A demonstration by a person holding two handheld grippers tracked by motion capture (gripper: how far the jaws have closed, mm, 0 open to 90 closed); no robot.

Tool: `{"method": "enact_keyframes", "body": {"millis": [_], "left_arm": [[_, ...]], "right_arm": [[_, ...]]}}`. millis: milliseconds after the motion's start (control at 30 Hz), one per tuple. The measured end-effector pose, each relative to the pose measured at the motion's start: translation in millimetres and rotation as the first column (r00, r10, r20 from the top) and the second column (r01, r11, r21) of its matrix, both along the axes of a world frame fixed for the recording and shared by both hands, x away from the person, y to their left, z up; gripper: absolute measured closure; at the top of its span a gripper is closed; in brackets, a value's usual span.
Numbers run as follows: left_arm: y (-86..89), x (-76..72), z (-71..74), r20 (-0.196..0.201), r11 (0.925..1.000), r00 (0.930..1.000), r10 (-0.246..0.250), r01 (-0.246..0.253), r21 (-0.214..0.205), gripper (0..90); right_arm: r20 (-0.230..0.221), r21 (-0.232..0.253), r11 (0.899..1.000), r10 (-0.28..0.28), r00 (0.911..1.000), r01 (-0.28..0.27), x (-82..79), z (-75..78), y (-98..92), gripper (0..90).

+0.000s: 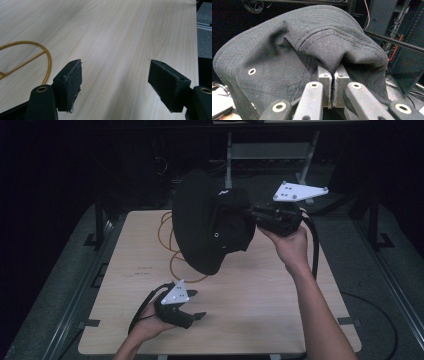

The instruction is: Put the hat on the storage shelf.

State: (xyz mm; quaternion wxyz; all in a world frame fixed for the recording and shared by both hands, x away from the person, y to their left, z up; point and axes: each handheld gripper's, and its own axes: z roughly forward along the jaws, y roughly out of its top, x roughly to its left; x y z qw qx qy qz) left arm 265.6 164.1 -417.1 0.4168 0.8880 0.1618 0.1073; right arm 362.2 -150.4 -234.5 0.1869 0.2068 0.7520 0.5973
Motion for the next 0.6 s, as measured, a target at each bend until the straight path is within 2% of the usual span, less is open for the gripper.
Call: {"method": "enact_keyframes", "body": {"millis": [600], "left_arm": [[-3.7, -2.3, -2.1, -0.006, 0.9999, 0.9999, -0.011, 0.011, 0.011, 26.2]], "right_arm": [[0.005, -0.006, 1.000, 0.030, 0.9995, -0.030, 16.3, 15.5, 33.8, 86.7]]}}
